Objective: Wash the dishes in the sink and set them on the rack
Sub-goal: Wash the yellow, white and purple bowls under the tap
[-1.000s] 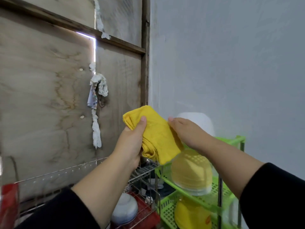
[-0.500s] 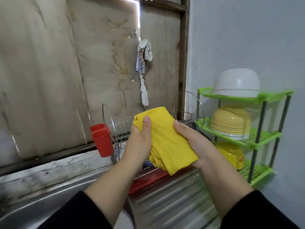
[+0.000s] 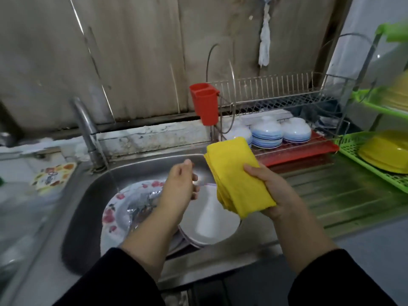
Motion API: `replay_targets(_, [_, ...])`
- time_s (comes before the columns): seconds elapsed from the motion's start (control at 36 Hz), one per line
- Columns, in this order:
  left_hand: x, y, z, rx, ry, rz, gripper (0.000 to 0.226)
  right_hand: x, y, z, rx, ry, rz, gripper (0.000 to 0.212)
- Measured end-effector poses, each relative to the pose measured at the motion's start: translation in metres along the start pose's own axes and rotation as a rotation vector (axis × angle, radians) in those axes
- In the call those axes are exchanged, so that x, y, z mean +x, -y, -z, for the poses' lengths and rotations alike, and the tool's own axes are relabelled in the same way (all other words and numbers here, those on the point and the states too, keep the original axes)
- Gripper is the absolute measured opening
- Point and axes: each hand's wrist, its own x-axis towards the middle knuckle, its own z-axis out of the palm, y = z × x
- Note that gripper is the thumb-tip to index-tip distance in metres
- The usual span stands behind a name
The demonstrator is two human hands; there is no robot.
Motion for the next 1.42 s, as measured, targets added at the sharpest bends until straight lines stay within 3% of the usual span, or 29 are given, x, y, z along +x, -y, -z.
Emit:
replay_targets(0.06, [0.003,0.027,0.009,0.072,-0.075,0.033,0.016,0.007,-0.016,0.004,0.020,-0.039,-0.030,0.043])
replay_targets(0.14, [0.006,0.064,0.018,0.206,-0.133,0.103,0.009,0.017,-0.037,0.008,0.053,-0.085,-0.073,0.033])
replay_targets(0.22, [0.006,0.086,0.022,0.437,-0.116,0.278,0.042,0.025,-0.055,0.011,0.103,-0.129,-0.119,0.027])
replay_targets(0.28, [0.003,0.095,0.023,0.569,-0.066,0.311,0.051,0.028,-0.066,0.013,0.103,-0.140,-0.133,0.029])
replay_targets(0.39, [0.000,0.105,0.019,0.659,-0.004,0.284,0.051,0.031,-0.077,0.016,0.055,-0.122,-0.122,0.037])
replay_targets(0.67, [-0.002,0.103,0.016,0.867,0.098,0.347,0.045,0.032,-0.081,0.019,0.028,-0.166,-0.129,0.026])
replay_targets(0.83, [-0.002,0.103,0.019,0.900,0.071,0.278,0.043,0.035,-0.083,0.020,0.022,-0.203,-0.157,0.039])
replay_targets(1.19, [-0.002,0.100,0.018,0.905,-0.001,0.077,0.036,0.036,-0.081,0.020,0.026,-0.195,-0.185,0.042])
replay_targets(1.42, [-0.004,0.097,0.019,0.663,-0.132,0.026,0.030,0.035,-0.082,0.019,0.042,-0.128,-0.166,0.043])
